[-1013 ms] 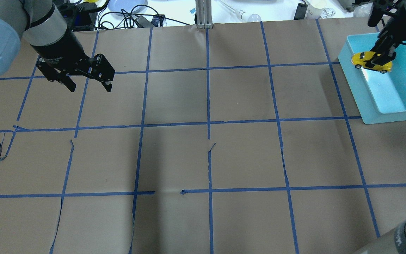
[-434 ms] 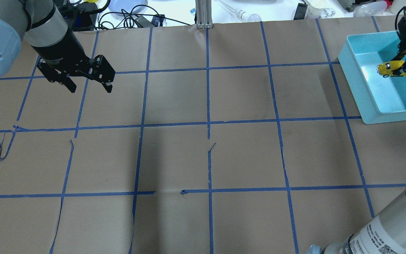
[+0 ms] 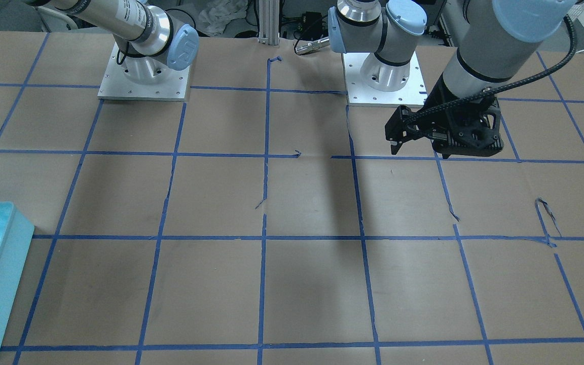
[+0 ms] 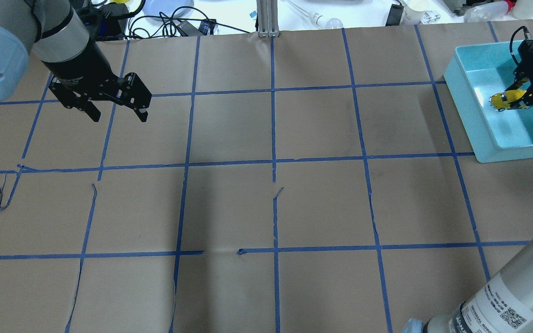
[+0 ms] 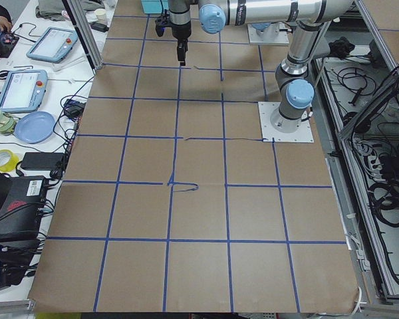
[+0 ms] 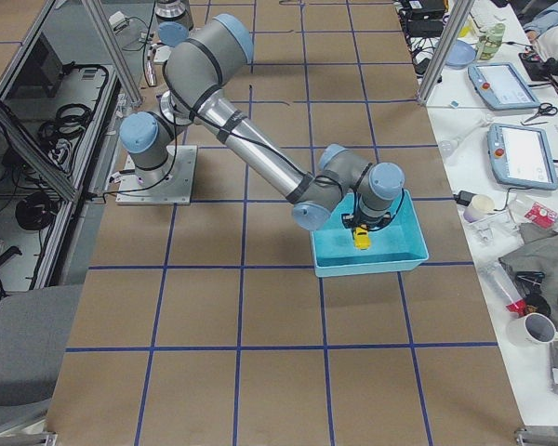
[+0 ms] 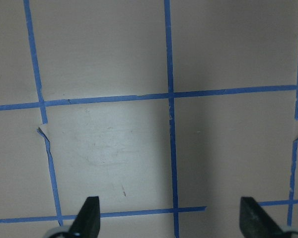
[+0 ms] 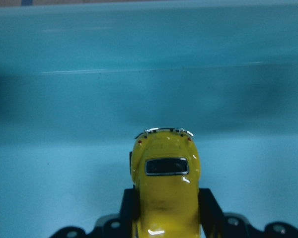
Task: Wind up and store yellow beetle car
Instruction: 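Lower the car into the blue tray and open the right gripper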
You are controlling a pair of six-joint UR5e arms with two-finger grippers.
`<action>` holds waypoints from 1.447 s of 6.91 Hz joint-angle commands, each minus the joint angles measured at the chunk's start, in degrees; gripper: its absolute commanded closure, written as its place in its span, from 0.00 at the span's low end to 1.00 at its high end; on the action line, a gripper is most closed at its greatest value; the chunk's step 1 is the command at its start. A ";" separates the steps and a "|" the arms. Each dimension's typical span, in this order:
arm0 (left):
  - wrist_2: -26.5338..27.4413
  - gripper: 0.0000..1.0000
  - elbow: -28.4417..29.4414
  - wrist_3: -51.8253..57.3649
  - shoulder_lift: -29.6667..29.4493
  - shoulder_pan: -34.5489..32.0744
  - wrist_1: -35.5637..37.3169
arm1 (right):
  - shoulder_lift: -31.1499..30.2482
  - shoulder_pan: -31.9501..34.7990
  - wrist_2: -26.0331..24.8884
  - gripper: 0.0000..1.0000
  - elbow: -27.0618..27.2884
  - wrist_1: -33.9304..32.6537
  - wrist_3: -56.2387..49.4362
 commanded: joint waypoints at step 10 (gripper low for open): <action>0.12 0.00 0.08 0.29 0.30 0.48 0.28 | -21.99 28.63 -7.89 0.00 0.76 16.73 80.83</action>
